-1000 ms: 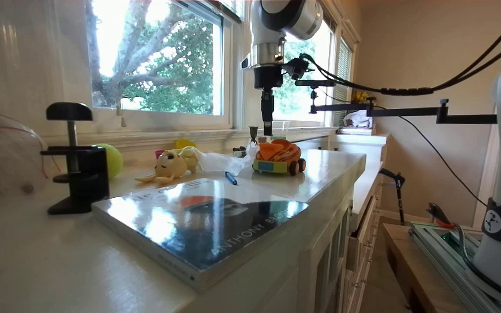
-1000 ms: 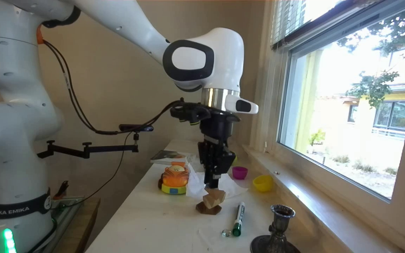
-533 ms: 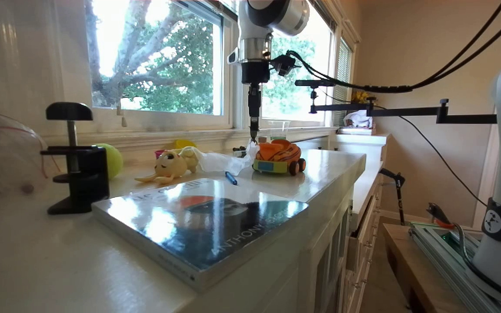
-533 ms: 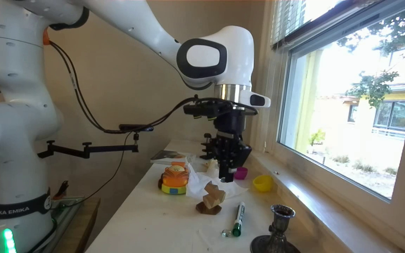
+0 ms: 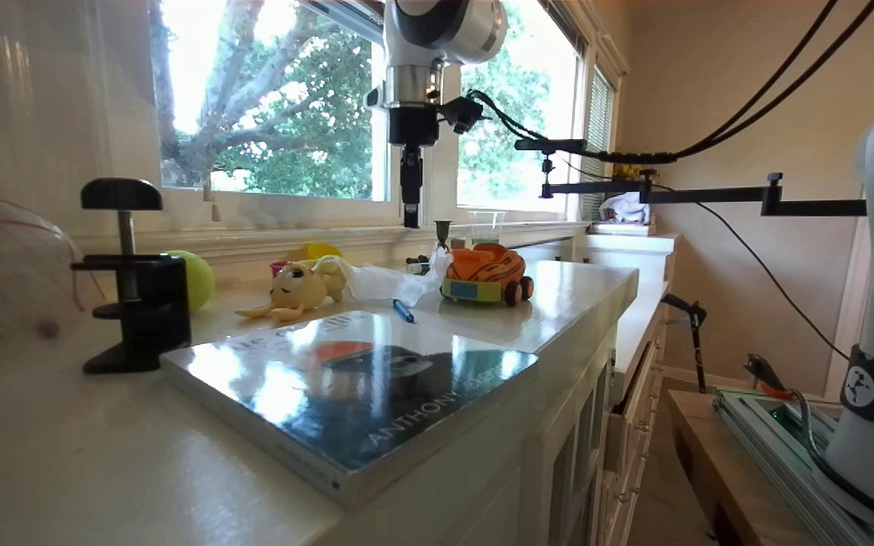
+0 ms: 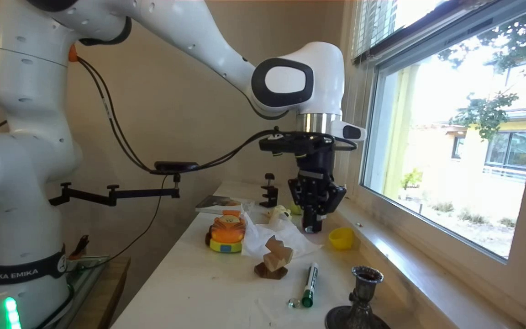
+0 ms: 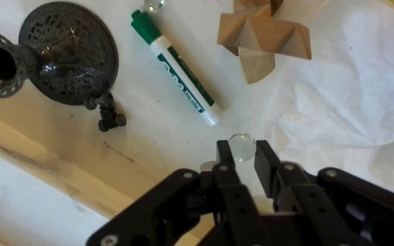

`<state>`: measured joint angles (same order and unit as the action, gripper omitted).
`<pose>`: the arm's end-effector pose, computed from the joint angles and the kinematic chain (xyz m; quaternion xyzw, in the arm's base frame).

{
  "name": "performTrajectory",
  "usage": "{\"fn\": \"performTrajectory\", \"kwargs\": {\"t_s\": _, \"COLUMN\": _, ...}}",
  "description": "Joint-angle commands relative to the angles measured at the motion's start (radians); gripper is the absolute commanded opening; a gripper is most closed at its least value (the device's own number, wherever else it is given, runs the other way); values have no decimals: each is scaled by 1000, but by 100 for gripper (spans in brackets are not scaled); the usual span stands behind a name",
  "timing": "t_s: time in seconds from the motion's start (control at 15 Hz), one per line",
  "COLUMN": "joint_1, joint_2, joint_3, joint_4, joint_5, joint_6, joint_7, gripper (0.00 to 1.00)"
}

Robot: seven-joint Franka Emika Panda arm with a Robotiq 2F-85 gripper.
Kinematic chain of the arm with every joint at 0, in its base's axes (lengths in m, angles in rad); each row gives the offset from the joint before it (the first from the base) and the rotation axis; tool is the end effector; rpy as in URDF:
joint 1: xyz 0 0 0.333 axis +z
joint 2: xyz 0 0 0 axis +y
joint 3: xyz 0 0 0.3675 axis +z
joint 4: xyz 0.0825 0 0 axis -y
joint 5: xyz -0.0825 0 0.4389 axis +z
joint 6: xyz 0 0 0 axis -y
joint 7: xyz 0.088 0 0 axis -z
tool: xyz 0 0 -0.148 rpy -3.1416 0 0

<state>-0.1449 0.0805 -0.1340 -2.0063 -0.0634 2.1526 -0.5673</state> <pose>0.6064 -0.1775 0.4066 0.9860 0.1603 0.0169 0.0432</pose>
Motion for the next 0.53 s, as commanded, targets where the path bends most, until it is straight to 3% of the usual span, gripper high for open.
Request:
{"fn": "performTrajectory", "kwargs": {"t_s": 0.0, "joint_1": -2, "joint_2": 77, "joint_3": 22, "joint_4": 93, "joint_5": 42, "joint_6": -2, "joint_7": -50, "gripper": 7}}
{"fn": "performTrajectory", "kwargs": {"t_s": 0.47, "joint_1": -10, "joint_2": 155, "joint_3": 58, "joint_4": 175, "joint_5": 35, "joint_6": 14, "joint_7": -65, "gripper": 7}}
